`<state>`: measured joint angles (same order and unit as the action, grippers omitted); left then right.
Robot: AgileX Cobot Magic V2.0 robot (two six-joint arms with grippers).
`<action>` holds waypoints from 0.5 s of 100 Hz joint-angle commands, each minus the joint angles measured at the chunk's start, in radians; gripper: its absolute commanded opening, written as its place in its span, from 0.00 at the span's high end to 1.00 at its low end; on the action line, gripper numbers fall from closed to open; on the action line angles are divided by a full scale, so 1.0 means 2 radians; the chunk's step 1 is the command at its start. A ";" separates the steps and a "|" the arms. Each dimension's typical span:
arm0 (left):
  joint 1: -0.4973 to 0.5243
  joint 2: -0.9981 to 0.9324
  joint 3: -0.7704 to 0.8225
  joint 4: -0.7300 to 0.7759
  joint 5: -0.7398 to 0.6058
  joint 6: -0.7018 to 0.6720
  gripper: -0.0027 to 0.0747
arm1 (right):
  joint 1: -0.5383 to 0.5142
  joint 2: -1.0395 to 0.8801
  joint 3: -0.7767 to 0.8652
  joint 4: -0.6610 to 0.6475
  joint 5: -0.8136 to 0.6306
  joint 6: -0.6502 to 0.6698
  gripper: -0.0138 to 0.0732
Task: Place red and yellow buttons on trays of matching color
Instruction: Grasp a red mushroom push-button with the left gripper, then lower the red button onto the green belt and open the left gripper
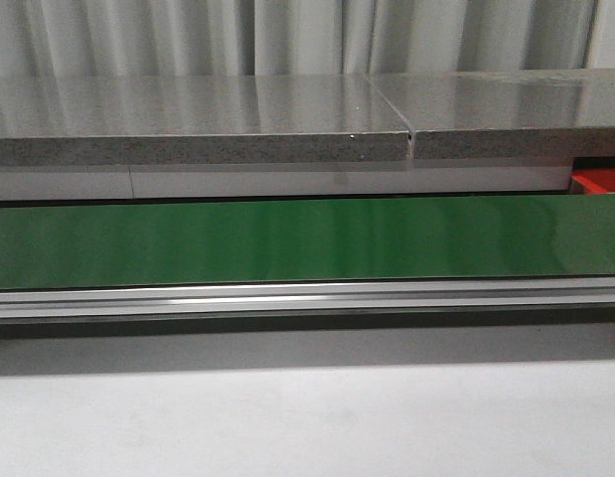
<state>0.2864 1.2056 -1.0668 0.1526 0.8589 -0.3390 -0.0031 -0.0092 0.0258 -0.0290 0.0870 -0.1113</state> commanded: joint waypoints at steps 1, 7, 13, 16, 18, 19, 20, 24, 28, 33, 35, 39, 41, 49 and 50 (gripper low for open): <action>-0.021 -0.006 -0.031 -0.002 -0.015 0.007 0.95 | 0.001 -0.008 -0.005 0.000 -0.043 -0.001 0.92; -0.033 0.001 -0.033 -0.002 -0.015 0.007 0.95 | 0.001 -0.008 -0.005 0.000 -0.043 -0.001 0.92; -0.045 0.012 -0.033 -0.005 -0.015 0.007 0.95 | 0.001 -0.008 -0.005 0.000 -0.043 -0.001 0.92; -0.051 0.019 -0.033 -0.008 -0.013 0.007 0.95 | 0.001 -0.008 -0.005 0.000 -0.043 -0.001 0.92; -0.055 0.024 -0.033 -0.010 -0.013 0.007 0.95 | 0.001 -0.008 -0.005 0.000 -0.043 -0.001 0.92; -0.056 0.026 -0.033 -0.011 -0.013 0.007 0.95 | 0.001 -0.008 -0.005 0.000 -0.043 -0.001 0.92; -0.059 0.029 -0.033 -0.012 -0.013 0.007 0.95 | 0.001 -0.008 -0.005 0.000 -0.043 -0.001 0.92; -0.066 0.038 -0.033 -0.013 -0.016 0.007 0.95 | 0.001 -0.008 -0.005 0.000 -0.043 -0.001 0.92; -0.076 0.047 -0.033 -0.013 -0.021 0.007 0.95 | 0.001 -0.008 -0.005 0.000 -0.043 -0.001 0.92; -0.088 0.057 -0.034 -0.013 -0.027 0.007 0.95 | 0.001 -0.008 -0.005 0.000 -0.043 -0.001 0.92; -0.092 0.061 -0.034 -0.013 -0.030 0.007 0.95 | 0.001 -0.008 -0.005 0.000 -0.043 -0.001 0.92; -0.101 0.067 -0.034 -0.012 -0.034 0.007 0.95 | 0.001 -0.008 -0.005 0.000 -0.043 -0.001 0.92; -0.105 0.071 -0.034 -0.012 -0.038 0.007 0.95 | 0.001 -0.008 -0.005 0.000 -0.043 -0.001 0.92; -0.115 0.084 -0.034 -0.012 -0.045 0.007 0.95 | 0.001 -0.008 -0.005 0.000 -0.043 -0.001 0.92; -0.115 0.087 -0.034 -0.012 -0.045 0.007 0.95 | 0.001 -0.008 -0.005 0.000 -0.043 -0.001 0.92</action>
<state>0.0780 1.3806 -1.0983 0.1291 0.8341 -0.3246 -0.0031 -0.0092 0.0258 -0.0290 0.0870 -0.1113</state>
